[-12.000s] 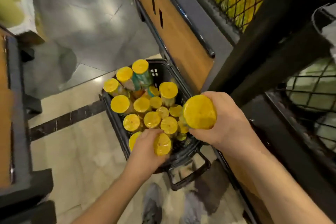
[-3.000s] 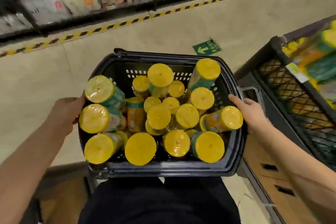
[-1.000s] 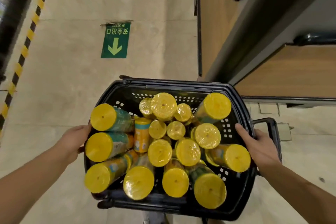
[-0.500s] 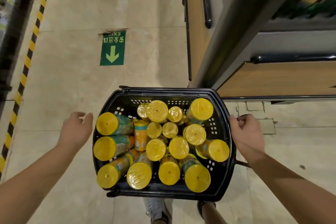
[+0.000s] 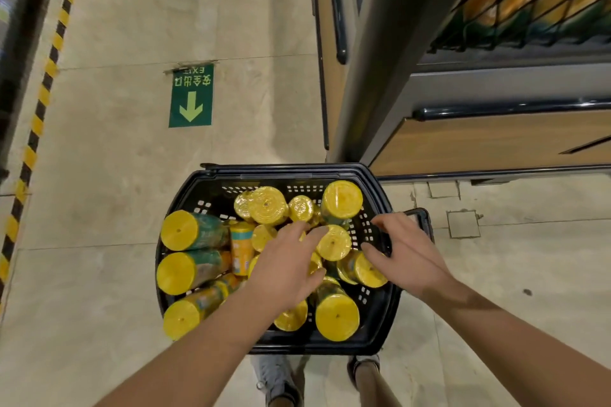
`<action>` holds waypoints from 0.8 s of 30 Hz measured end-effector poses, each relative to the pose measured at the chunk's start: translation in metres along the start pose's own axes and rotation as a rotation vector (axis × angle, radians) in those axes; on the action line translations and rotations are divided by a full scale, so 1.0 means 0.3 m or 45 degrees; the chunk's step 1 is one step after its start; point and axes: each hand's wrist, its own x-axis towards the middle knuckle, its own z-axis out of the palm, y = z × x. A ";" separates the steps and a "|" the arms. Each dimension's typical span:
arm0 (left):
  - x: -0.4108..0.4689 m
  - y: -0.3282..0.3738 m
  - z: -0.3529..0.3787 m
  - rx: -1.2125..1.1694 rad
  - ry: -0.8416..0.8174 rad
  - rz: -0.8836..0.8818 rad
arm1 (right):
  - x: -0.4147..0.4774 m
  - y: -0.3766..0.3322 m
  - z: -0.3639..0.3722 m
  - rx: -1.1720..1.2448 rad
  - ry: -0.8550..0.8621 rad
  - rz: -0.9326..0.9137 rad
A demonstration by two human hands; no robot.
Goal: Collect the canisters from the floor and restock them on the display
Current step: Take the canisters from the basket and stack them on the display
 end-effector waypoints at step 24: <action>-0.004 0.149 -0.162 0.022 0.069 -0.179 | -0.048 0.053 0.110 -0.392 -0.302 -0.134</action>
